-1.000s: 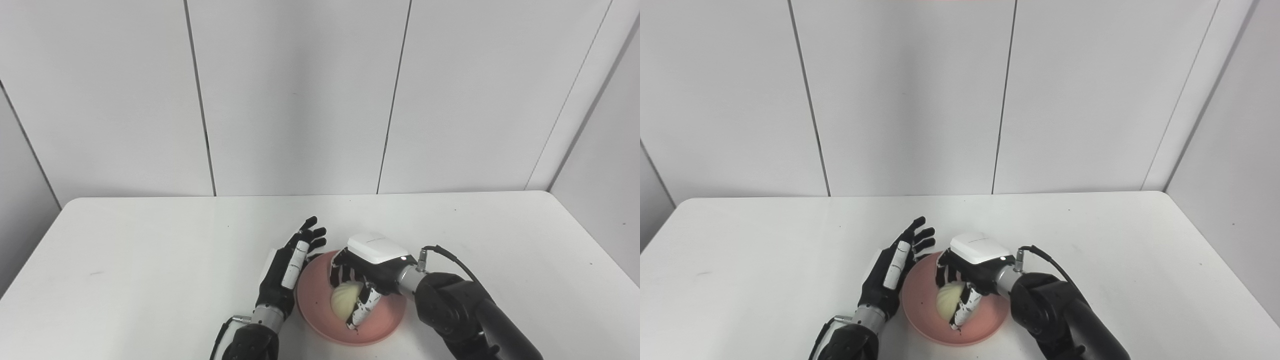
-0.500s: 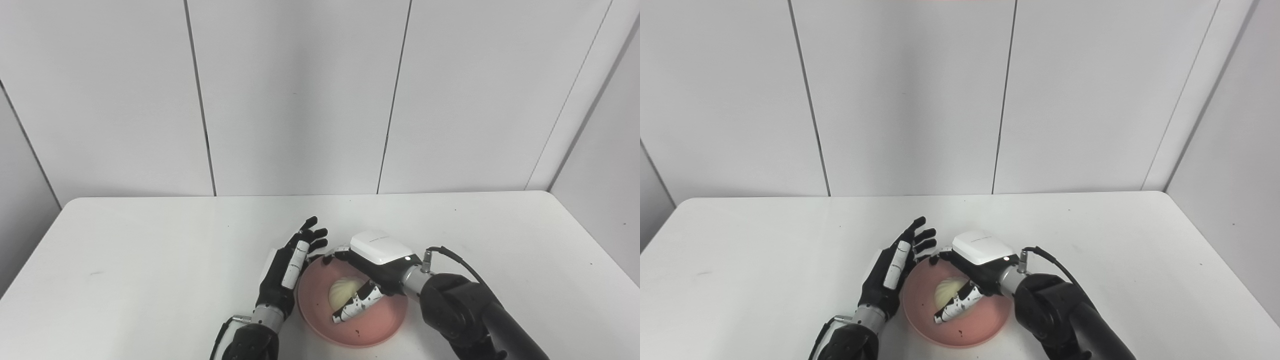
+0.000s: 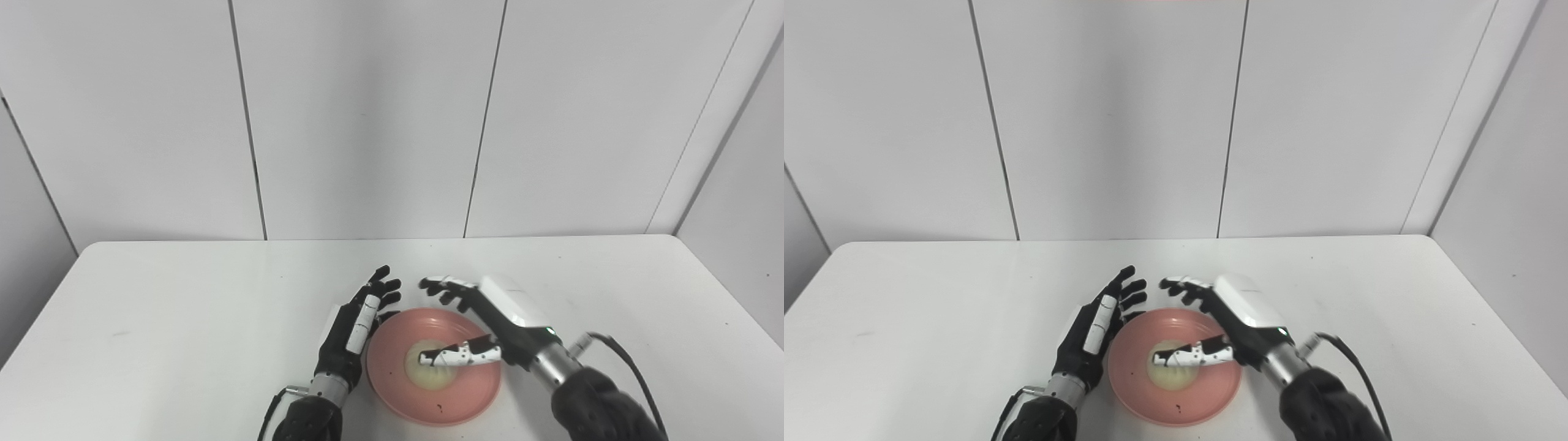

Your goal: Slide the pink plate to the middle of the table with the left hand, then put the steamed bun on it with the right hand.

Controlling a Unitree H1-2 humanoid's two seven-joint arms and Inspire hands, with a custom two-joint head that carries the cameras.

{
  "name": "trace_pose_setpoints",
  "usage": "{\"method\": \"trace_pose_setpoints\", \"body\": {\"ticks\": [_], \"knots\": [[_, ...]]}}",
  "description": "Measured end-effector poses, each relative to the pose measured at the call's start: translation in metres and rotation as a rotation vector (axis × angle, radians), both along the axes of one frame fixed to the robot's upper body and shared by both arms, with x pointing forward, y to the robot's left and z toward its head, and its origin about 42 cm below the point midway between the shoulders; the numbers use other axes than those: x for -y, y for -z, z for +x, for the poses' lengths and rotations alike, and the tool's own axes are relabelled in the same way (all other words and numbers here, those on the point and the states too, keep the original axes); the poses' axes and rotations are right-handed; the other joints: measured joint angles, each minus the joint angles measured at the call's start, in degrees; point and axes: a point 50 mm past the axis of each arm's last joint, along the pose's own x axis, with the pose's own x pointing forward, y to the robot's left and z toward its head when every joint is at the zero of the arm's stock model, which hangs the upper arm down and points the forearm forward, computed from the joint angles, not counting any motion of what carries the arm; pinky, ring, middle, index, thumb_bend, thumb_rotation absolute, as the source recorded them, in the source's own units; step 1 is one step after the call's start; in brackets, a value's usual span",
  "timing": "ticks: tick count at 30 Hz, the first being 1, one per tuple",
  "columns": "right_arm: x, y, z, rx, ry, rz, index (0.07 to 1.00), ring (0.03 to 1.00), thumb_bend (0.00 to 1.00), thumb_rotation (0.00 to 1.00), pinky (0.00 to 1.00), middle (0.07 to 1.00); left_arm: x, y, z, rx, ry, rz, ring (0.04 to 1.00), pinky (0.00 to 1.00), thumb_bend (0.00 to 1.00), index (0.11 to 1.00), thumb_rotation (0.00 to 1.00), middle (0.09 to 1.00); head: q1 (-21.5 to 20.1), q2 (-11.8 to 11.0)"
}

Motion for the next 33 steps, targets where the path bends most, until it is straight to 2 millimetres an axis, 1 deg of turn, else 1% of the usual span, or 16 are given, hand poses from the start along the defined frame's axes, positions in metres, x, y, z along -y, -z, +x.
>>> {"method": "trace_pose_setpoints", "body": {"ticks": [1,3,4,5,6,7,8,9,12,16,17,20,21,29,31,33], "knots": [[0.003,0.009,-0.002,0.013,0.028,0.102,0.758,0.646,0.75,0.67,0.55,0.714,0.000,0.000,0.000,0.002,-0.002,-0.001,0.853,0.76,0.83,0.886,0.91,0.859,0.00,0.00],[0.004,0.024,-0.008,0.031,0.069,0.264,0.760,0.644,0.74,0.71,0.55,0.714,-0.001,0.000,0.000,0.004,-0.005,-0.002,0.854,0.76,0.84,0.887,0.90,0.860,0.09,-0.18],[0.003,0.031,-0.010,0.033,0.074,0.338,0.779,0.663,0.74,0.78,0.58,0.726,-0.001,0.000,0.000,0.005,-0.008,-0.003,0.863,0.79,0.81,0.895,0.90,0.870,0.09,-0.18],[0.004,0.037,-0.011,0.037,0.078,0.417,0.788,0.673,0.74,0.82,0.59,0.732,-0.001,0.001,0.000,0.005,-0.012,-0.003,0.868,0.80,0.80,0.900,0.90,0.876,0.61,-0.09],[0.004,0.044,-0.010,0.030,0.101,0.510,0.819,0.706,0.75,0.86,0.65,0.758,-0.001,0.001,0.000,0.007,-0.016,-0.004,0.892,0.86,0.78,0.913,0.89,0.896,0.96,0.09],[0.005,0.051,-0.010,0.022,0.119,0.611,0.847,0.729,0.78,0.88,0.67,0.782,-0.002,0.001,-0.001,0.006,-0.023,-0.005,0.907,0.89,0.78,0.919,0.88,0.908,0.97,0.09],[0.006,0.054,-0.009,0.013,0.139,0.694,0.851,0.732,0.78,0.88,0.68,0.787,-0.003,0.002,-0.002,0.007,-0.033,-0.009,0.910,0.89,0.78,0.920,0.88,0.910,0.97,0.09],[0.008,0.053,-0.005,0.037,0.142,0.785,0.861,0.739,0.79,0.88,0.69,0.795,-0.005,0.002,-0.004,0.009,-0.052,-0.017,0.915,0.90,0.77,0.921,0.87,0.914,1.14,0.26],[0.016,0.059,0.004,0.028,0.181,0.936,0.857,0.777,0.81,0.89,0.71,0.831,-0.008,0.004,-0.009,0.009,-0.098,-0.032,0.949,0.94,0.75,0.937,0.88,0.954,0.44,0.61],[0.020,0.063,0.007,0.004,0.189,1.001,0.887,0.809,0.81,0.95,0.77,0.861,-0.012,0.006,-0.014,0.017,-0.126,-0.003,0.996,0.99,0.76,0.955,0.92,0.996,-1.84,1.05],[0.019,0.065,0.008,-0.020,0.186,1.006,0.902,0.828,0.82,0.95,0.79,0.880,-0.013,0.006,-0.016,0.021,-0.129,0.011,0.999,1.00,0.76,0.956,0.92,0.999,-2.98,1.14],[0.017,0.069,0.010,-0.095,0.183,1.032,0.907,0.836,0.82,0.95,0.80,0.887,-0.016,0.006,-0.016,0.029,-0.129,0.041,1.000,1.00,0.76,0.956,0.92,1.000,-2.99,1.14],[0.017,0.069,0.010,-0.101,0.184,1.038,0.912,0.847,0.82,0.95,0.81,0.902,-0.016,0.005,-0.016,0.028,-0.129,0.042,1.000,1.00,0.75,0.960,0.92,1.000,-4.38,1.32],[0.011,0.071,0.011,-0.154,0.187,1.036,0.940,0.868,0.79,1.00,0.84,0.933,-0.022,0.003,-0.018,0.024,-0.138,0.047,1.000,1.00,0.72,0.966,0.91,1.000,-4.39,1.67],[0.010,0.071,0.011,-0.155,0.186,1.027,0.933,0.867,0.82,0.98,0.84,0.932,-0.022,0.003,-0.019,0.024,-0.138,0.048,1.000,1.00,0.73,0.979,0.91,1.000,-4.39,2.02],[0.009,0.071,0.011,-0.158,0.184,1.020,0.933,0.874,0.83,0.97,0.85,0.934,-0.022,0.003,-0.019,0.027,-0.140,0.050,1.000,1.00,0.71,0.997,0.91,1.000,-4.48,2.19]]}}
